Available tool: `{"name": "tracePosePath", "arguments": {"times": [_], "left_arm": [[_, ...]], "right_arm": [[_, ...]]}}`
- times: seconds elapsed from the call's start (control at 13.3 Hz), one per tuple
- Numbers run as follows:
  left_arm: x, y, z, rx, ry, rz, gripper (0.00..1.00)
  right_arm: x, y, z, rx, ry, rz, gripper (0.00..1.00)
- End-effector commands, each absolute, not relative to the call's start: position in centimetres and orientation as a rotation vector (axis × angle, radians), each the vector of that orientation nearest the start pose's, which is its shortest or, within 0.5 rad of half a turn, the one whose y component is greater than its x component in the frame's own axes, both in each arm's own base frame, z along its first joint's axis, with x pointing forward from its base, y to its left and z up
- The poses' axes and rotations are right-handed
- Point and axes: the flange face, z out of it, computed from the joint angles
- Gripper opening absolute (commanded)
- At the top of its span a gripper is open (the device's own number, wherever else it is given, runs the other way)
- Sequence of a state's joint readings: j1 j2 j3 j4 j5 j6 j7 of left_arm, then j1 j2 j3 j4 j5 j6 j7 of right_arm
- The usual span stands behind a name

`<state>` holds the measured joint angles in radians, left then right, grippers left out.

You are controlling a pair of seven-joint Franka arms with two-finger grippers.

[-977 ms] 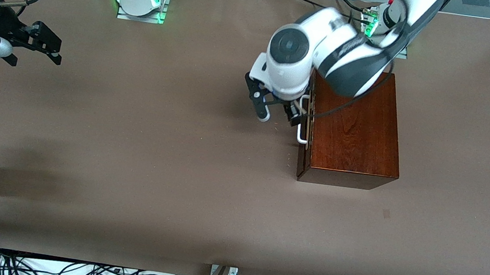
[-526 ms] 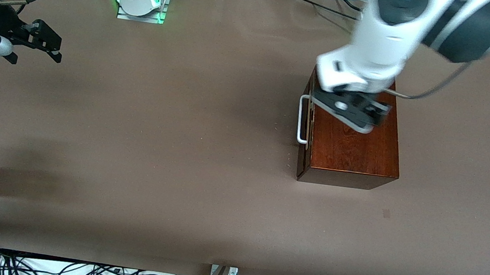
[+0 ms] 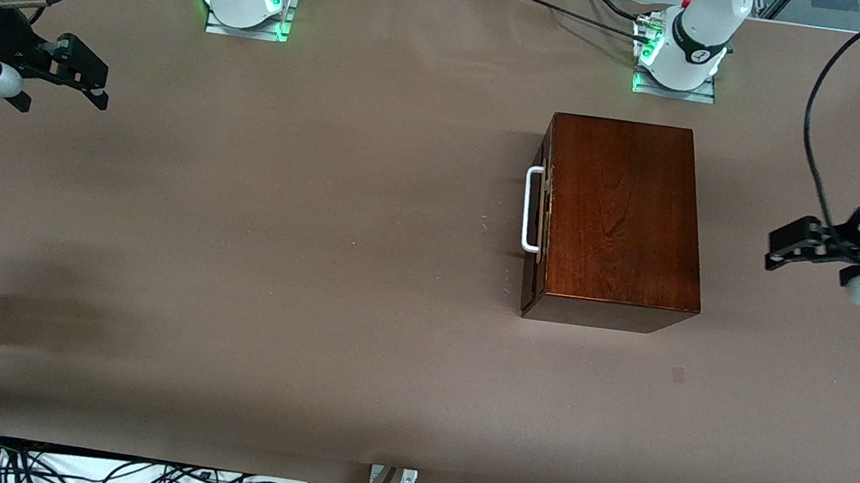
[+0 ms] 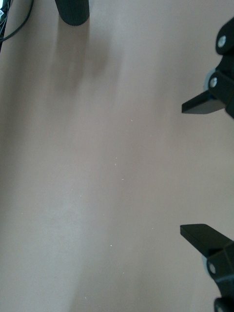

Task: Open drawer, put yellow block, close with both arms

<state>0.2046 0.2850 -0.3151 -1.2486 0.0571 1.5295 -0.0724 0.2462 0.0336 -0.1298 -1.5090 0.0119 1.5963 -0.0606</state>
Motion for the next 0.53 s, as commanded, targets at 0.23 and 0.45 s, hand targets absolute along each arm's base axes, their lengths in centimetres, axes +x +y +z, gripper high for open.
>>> {"name": "tracePosePath", "arguments": {"times": [0.23, 0.45], "left_arm": [[54.1, -3.7, 59.8, -3.135, -0.031, -0.062, 1.00], [54.1, -2.3, 58.9, -3.175, 0.016, -0.072, 1.00]], "right_arm": [[56.0, 7.3, 64.4, -3.131, -0.279, -0.078, 1.00], [55.8, 7.3, 64.6, -3.132, -0.282, -0.080, 1.00]]}}
